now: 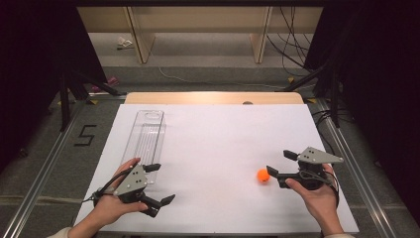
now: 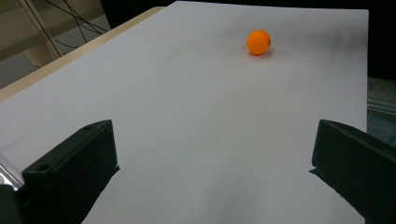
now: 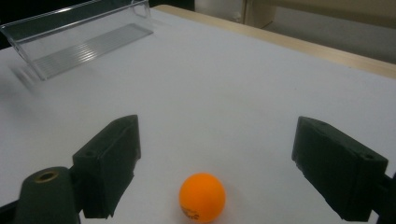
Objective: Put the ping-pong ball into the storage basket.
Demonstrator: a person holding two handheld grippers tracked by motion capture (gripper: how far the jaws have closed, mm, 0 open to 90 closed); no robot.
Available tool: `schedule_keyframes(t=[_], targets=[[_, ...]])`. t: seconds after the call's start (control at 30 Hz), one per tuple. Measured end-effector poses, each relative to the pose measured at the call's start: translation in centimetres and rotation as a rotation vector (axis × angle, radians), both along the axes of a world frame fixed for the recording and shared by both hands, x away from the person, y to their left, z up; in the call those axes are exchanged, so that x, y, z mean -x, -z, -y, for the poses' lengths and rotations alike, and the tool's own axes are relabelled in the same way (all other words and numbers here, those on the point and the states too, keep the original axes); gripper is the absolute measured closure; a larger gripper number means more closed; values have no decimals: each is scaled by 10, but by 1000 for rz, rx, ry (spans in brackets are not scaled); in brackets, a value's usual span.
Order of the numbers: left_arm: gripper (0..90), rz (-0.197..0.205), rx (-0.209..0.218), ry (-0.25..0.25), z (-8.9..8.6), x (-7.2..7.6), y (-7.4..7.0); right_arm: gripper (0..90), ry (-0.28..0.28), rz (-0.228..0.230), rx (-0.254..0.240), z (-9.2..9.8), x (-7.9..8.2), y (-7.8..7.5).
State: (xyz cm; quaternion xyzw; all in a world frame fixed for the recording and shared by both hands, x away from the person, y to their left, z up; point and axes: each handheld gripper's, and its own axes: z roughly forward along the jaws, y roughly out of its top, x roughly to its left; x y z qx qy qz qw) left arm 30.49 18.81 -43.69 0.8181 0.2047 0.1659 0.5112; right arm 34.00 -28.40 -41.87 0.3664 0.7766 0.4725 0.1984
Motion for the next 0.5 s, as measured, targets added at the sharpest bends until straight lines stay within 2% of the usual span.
schedule_keyframes(t=[0.5], targets=[[0,3,-4,4,0,0,0,164,-18,-22,52,-8,-7,7]])
